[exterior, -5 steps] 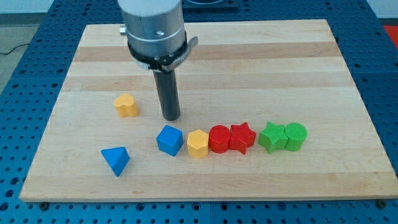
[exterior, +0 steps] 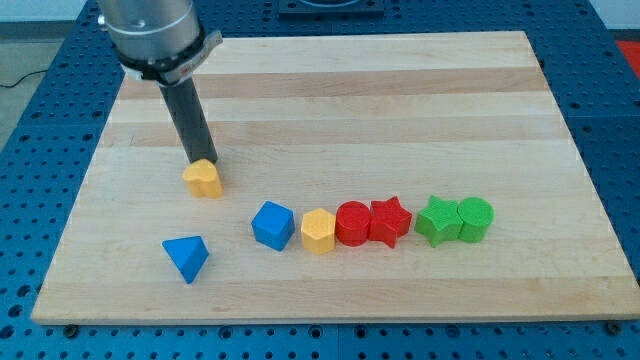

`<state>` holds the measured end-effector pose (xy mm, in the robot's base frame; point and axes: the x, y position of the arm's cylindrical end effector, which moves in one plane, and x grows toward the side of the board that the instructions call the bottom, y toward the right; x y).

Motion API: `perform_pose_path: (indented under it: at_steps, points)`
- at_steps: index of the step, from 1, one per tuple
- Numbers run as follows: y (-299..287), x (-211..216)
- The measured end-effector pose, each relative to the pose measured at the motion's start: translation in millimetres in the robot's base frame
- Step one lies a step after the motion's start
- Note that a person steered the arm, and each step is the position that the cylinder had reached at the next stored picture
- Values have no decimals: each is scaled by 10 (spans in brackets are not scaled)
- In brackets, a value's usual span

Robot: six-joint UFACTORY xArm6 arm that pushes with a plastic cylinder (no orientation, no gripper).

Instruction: Move the yellow heart to the left of the blue cube

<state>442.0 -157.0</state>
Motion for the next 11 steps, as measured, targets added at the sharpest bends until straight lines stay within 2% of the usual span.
perform_pose_path:
  at_steps: [3, 7, 11]
  points:
    - [63, 521]
    - [-402, 608]
    - [-80, 657]
